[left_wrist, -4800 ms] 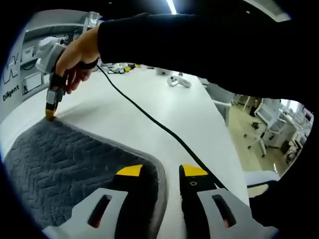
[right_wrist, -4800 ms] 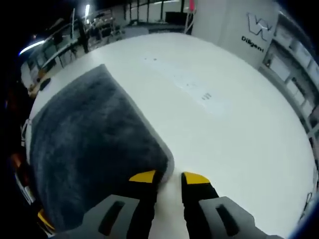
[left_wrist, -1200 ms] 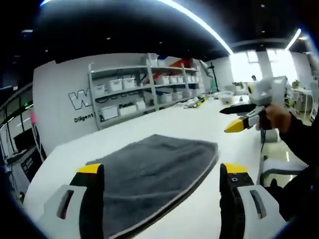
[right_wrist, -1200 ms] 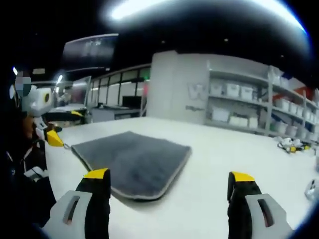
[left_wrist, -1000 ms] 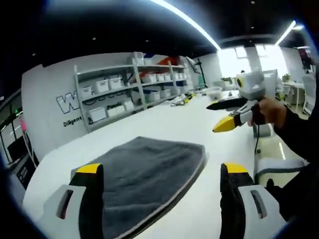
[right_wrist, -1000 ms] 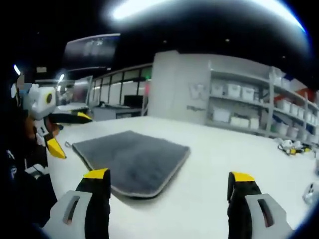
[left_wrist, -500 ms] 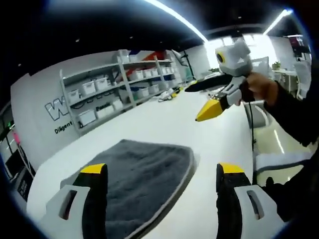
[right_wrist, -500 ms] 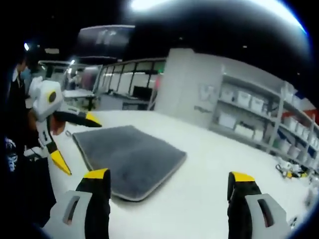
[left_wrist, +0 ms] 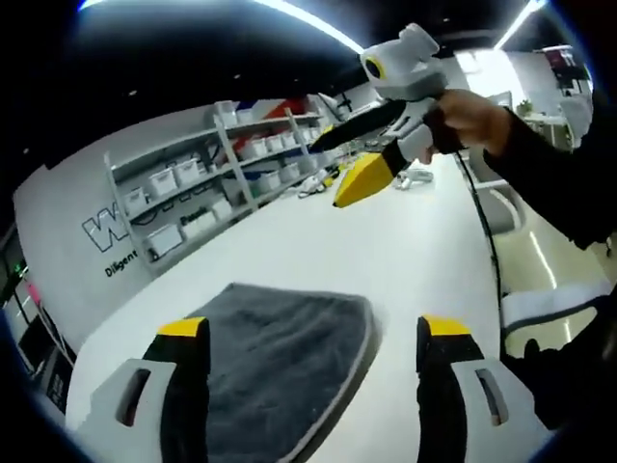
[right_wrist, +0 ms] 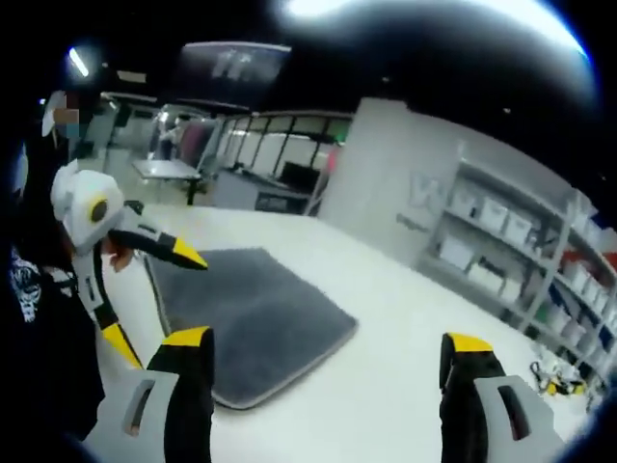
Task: Open the folded towel by lifting each exposed corner and separating the folded layers until the towel lies flat within the target outline without major curled edges
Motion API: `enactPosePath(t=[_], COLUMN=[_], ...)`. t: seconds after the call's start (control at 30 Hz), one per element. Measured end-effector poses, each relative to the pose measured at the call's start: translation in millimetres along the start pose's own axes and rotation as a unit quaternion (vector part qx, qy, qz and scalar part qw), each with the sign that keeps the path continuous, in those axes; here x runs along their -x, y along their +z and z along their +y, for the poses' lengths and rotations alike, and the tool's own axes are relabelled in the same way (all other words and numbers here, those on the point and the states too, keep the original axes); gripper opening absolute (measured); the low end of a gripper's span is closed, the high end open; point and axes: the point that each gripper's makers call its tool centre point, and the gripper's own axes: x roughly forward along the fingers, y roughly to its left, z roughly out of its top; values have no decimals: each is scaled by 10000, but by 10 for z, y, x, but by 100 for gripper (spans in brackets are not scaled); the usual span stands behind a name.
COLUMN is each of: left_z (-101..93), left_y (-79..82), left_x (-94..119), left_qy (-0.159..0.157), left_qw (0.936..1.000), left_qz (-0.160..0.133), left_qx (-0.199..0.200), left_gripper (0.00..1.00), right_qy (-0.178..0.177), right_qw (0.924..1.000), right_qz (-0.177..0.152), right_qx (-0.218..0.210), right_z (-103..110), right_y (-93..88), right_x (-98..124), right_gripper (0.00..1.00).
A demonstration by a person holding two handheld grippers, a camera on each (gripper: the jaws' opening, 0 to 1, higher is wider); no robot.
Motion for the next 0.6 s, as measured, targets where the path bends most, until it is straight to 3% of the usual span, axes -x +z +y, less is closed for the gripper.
enactPosePath(t=[0.23,0.43,0.6], left_z=[-53,-99,-20], left_y=[35,121,108], left_x=[-80,-162,-249], left_qy=[-235,-447,-421], left_qw=[9996,9989,9986], left_qz=[134,121,319], left_qx=[-2,-39,8], left_gripper=[84,88,84], right_qy=[260,340,371], right_qw=[9989,9982,9980], right_qz=[303,348,411], right_qx=[252,344,319], right_z=[-79,-178,-322], right_y=[73,140,164], right_x=[-88,-142,-138], right_gripper=[99,98,99])
